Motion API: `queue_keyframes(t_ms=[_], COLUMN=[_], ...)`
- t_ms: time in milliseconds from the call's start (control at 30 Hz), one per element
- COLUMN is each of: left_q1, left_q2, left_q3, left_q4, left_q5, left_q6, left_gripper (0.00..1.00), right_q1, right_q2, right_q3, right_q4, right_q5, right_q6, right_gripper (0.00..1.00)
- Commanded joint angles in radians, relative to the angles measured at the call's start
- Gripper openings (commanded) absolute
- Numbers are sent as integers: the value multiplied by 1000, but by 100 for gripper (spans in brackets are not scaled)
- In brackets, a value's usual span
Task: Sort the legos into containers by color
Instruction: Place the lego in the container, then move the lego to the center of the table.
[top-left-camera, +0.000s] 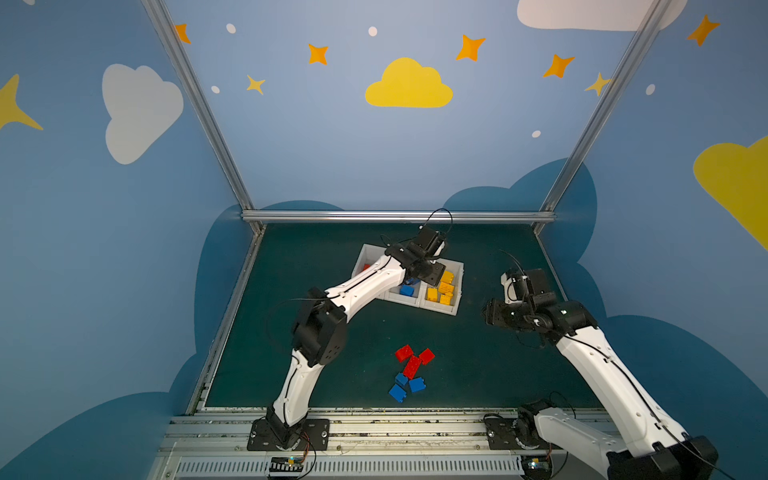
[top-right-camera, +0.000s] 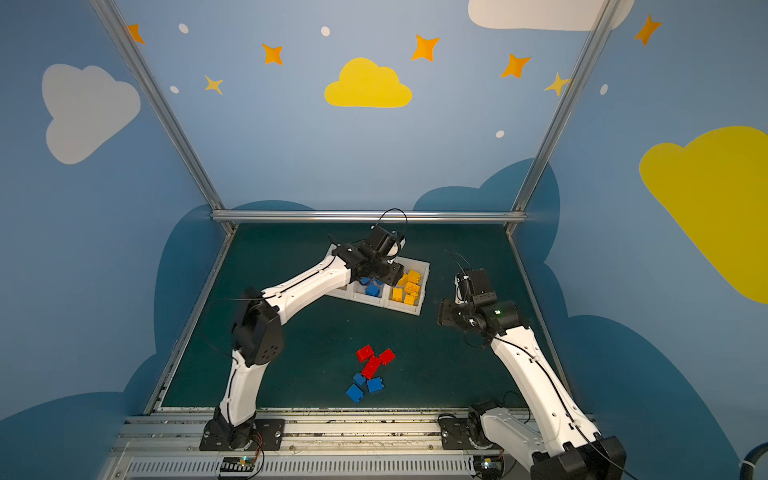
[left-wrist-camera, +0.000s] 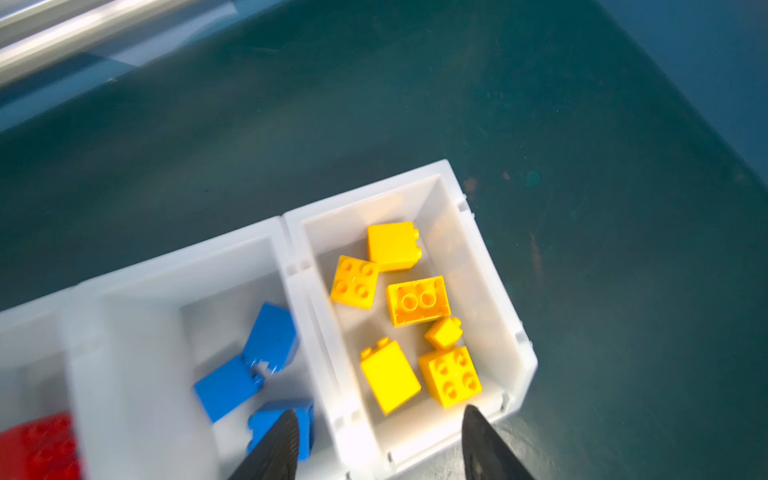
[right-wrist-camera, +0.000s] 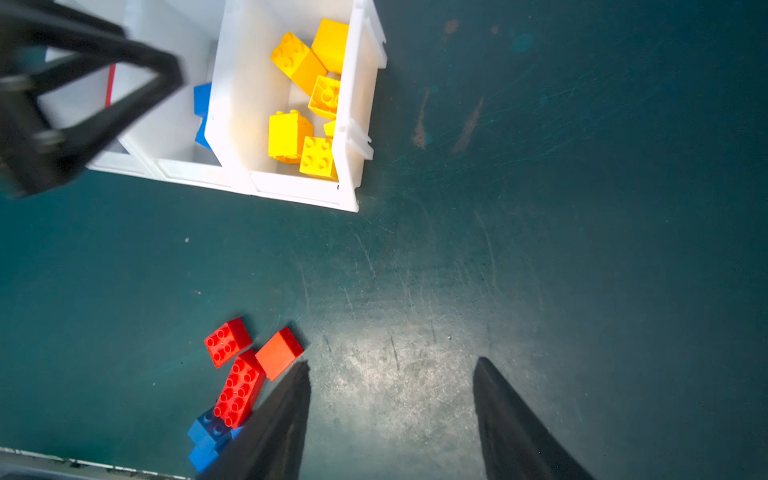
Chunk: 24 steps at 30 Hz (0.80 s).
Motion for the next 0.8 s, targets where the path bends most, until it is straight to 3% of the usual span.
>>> queue_keyframes(t_ms=[0, 167, 367, 567, 767], left_q1=[46, 87, 120, 134, 135], left_q2=[-187, -446, -703, -936, -1151], left_q3=[-211, -558, -849, -1036, -1160], left_q4=[116, 200, 165, 82, 29], left_q5=[-6, -55, -123, -179, -222], left_q6=[-65, -138, -244, -331, -384], left_gripper=[63, 64, 65, 65, 66], right_q1=[3, 63, 222, 308, 373], right_q2=[55, 195, 341, 520, 583], right_q3=[-9, 31, 82, 208, 234], right_q4=[23, -5, -2, -89, -70], right_q5=[-94, -126, -94, -76, -93], right_q6=[-59, -37, 3, 21, -56], right_gripper=[63, 63, 63, 63, 64])
